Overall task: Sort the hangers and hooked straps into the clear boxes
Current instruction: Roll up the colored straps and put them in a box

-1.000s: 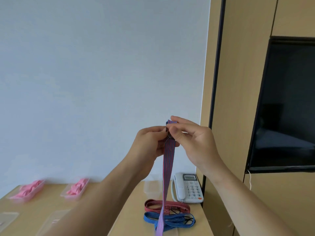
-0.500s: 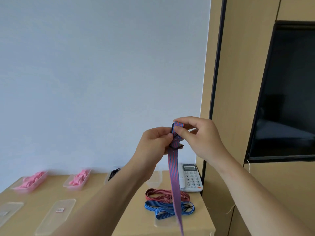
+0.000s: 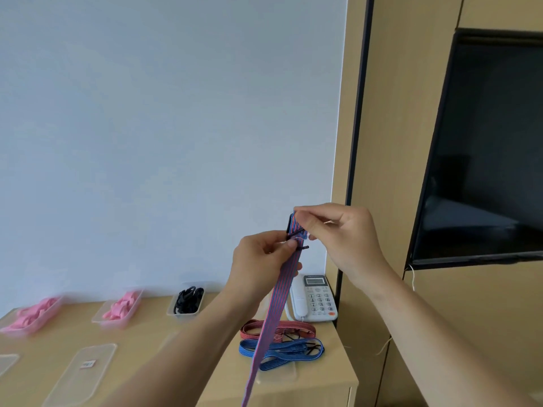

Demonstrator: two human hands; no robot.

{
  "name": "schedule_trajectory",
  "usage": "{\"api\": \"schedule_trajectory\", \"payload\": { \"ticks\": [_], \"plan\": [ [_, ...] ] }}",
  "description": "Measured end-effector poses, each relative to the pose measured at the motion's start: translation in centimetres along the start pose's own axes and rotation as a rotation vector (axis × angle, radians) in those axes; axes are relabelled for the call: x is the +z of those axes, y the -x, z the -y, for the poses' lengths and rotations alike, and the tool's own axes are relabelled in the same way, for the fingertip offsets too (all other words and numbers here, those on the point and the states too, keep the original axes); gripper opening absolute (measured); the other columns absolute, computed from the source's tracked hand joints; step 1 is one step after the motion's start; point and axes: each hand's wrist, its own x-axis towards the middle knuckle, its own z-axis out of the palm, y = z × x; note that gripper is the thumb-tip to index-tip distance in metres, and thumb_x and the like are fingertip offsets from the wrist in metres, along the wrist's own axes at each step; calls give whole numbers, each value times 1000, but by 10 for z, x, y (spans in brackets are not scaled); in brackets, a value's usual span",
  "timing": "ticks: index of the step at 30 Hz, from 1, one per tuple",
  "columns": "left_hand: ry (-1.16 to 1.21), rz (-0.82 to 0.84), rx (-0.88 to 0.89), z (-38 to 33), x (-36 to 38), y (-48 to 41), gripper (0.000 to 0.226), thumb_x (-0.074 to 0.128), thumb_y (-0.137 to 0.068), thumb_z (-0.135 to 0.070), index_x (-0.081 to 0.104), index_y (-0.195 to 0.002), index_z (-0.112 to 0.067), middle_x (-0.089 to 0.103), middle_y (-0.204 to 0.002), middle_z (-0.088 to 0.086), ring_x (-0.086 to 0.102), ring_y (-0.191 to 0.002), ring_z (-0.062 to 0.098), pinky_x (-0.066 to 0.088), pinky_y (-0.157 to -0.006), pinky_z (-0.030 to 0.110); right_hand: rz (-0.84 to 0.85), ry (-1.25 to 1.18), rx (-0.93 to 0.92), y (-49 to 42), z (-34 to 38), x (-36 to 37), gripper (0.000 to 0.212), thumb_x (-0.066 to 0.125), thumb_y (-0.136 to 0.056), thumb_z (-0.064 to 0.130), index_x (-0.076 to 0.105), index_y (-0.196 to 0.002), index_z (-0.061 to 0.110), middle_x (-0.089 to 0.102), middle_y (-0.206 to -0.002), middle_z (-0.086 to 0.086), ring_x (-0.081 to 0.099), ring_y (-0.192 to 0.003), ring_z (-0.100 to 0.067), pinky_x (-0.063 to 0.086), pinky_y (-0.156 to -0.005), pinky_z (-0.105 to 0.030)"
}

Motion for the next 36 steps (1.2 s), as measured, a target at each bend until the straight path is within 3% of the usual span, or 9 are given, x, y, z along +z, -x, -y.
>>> {"api": "schedule_trajectory", "payload": {
  "ticks": [3, 7, 12, 19, 24, 27, 30, 33, 36],
  "plan": [
    [32, -44, 0, 2, 2, 0, 12, 67, -100, -9, 78, -104, -13, 80, -84, 10, 77, -72, 29, 65, -72, 39, 114, -195, 156, 5, 1, -5, 12, 79, -84, 26, 83, -92, 32, 80, -99, 4, 73, -89, -10, 58, -77, -26],
    [137, -33, -18, 3, 4, 1, 13, 69, -98, -7, 71, -111, -9, 79, -84, 18, 78, -75, 31, 65, -70, 36, 265, -271, 259, 11, -2, -14, 20, 79, -83, 33, 82, -102, 28, 78, -108, -3, 73, -105, -22, 59, -92, -41],
    [252, 46, -30, -2, -1, -1, 24, 62, -95, 10, 66, -115, -2, 78, -96, 26, 75, -82, 33, 65, -76, 38, 303, -229, 145, 19, -3, -18, 30, 84, -73, 12, 81, -102, 20, 78, -106, -4, 73, -107, -18, 56, -89, -24],
    [380, 92, -93, -6, -4, 2, 22, 54, -98, 9, 70, -112, 5, 76, -88, 21, 73, -72, 26, 60, -63, 30, 283, -204, 51, 31, -10, -16, 65, 88, -60, -2, 71, -121, 10, 73, -122, -6, 67, -120, -22, 48, -109, -40],
    [384, 123, -157, -2, -1, 8, 26, 48, -105, 0, 73, -102, 4, 75, -84, 20, 75, -76, 28, 64, -66, 35, 251, -120, 44, 36, -20, -18, 75, 88, -56, -1, 68, -127, 13, 72, -125, 0, 64, -124, -16, 45, -112, -37],
    [378, 142, -173, -2, 0, 9, 26, 49, -106, -6, 72, -110, 7, 76, -90, 23, 76, -83, 32, 65, -71, 39, 244, -68, 16, 36, -25, -20, 76, 88, -55, -2, 68, -126, 16, 70, -129, 4, 61, -127, -14, 45, -113, -34],
    [336, 157, -121, -1, -1, 10, 20, 58, -100, 1, 71, -114, 7, 76, -94, 22, 74, -87, 33, 65, -79, 42, 229, 24, -24, 35, -26, -21, 77, 91, -56, -7, 70, -122, 25, 68, -131, 8, 59, -129, -13, 47, -110, -36],
    [295, 87, -83, 2, -1, 11, 19, 59, -97, 8, 73, -108, 3, 78, -92, 19, 75, -84, 30, 65, -76, 39, 230, 147, -45, 34, -21, -20, 69, 93, -61, 21, 69, -122, 40, 64, -134, 21, 57, -129, -3, 54, -93, -27],
    [265, 45, -64, 3, 1, 12, 18, 62, -95, 8, 73, -108, 1, 80, -94, 17, 77, -81, 25, 65, -75, 34, 166, 167, 112, 31, -18, -15, 45, 82, -78, 41, 69, -121, 39, 70, -118, 21, 64, -108, 0, 53, -76, -23]
  ]
}}
